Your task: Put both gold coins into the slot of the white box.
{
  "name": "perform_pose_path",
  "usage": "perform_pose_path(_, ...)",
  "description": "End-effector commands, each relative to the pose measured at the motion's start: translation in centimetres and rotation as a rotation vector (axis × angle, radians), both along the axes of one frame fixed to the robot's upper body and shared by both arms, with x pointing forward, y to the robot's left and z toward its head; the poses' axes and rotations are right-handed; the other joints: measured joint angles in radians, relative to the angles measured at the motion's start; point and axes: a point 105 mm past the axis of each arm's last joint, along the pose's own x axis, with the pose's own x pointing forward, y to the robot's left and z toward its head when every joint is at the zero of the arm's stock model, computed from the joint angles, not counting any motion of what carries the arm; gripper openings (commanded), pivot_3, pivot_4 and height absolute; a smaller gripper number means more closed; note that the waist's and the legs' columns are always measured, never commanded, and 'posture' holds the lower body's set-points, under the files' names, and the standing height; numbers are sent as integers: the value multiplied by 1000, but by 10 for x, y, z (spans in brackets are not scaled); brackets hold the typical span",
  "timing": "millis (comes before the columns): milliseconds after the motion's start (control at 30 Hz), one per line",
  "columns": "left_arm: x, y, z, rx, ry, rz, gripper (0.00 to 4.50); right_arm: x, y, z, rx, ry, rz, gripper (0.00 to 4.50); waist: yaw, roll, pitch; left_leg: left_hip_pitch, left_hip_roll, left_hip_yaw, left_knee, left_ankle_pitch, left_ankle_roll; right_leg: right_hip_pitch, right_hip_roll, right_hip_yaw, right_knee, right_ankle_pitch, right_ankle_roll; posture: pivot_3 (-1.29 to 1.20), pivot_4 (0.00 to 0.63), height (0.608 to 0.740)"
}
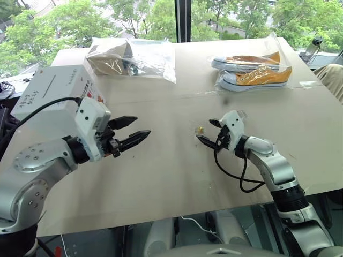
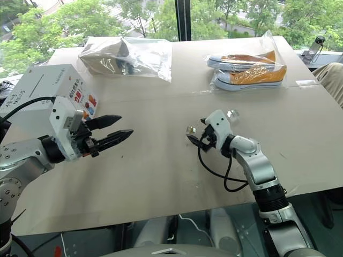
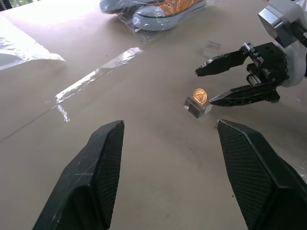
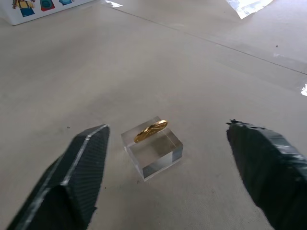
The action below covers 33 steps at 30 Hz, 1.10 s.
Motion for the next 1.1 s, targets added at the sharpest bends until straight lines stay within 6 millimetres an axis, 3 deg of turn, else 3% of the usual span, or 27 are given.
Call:
perform_pose_path(33,-5,-6,1,29,-9,-33,3165,-4,8,12,30,-32,19,2036,-1,0,0,0,0,0,0,0,0,0,0,0,0,0,0,0,150,740)
perform_pose_path(100,-6,-6,0,28,-3,-37,3165,-3,11,11,42,-17,14,792,-1,0,0,0,1,0,0,0,0,0,1,0,0,0,0,0,150,740)
perform_pose_path(167,-7,-7,-1,30,2,-40,3165,-3,12,10,44,-4,13,62,-1,0,0,0,1,0,0,0,0,0,1,0,0,0,0,0,150,740)
perform_pose_path(700,-11,-5,-7,36,26,-43,3165,-8,21,10,70,56,71,62,-2,0,0,0,1,0,0,0,0,0,0,0,0,0,0,0,150,740)
perform_pose_path(733,-10,-4,-7,36,26,-43,3165,-8,21,11,69,42,70,587,-2,0,0,0,1,0,0,0,0,0,0,0,-1,0,0,0,150,740)
perform_pose_path(767,-10,-4,-7,35,26,-43,3165,-7,20,12,67,31,67,781,-2,0,0,0,1,0,0,0,0,0,0,0,-1,0,0,0,150,740)
perform_pose_path(867,-10,-4,-7,32,26,-45,3165,-2,18,13,55,-4,31,2446,-2,0,0,0,1,0,0,0,0,0,0,0,-1,0,0,0,150,740)
perform_pose_path(1000,-10,-4,-8,30,27,-47,3165,0,20,17,72,-18,20,4198,-2,0,0,0,1,-1,0,0,0,0,1,0,-1,0,0,0,150,740)
perform_pose_path(1100,-10,-4,-8,30,28,-47,3165,1,23,17,77,-18,21,4198,-2,0,0,0,1,0,0,0,0,0,1,0,-1,0,0,0,150,740)
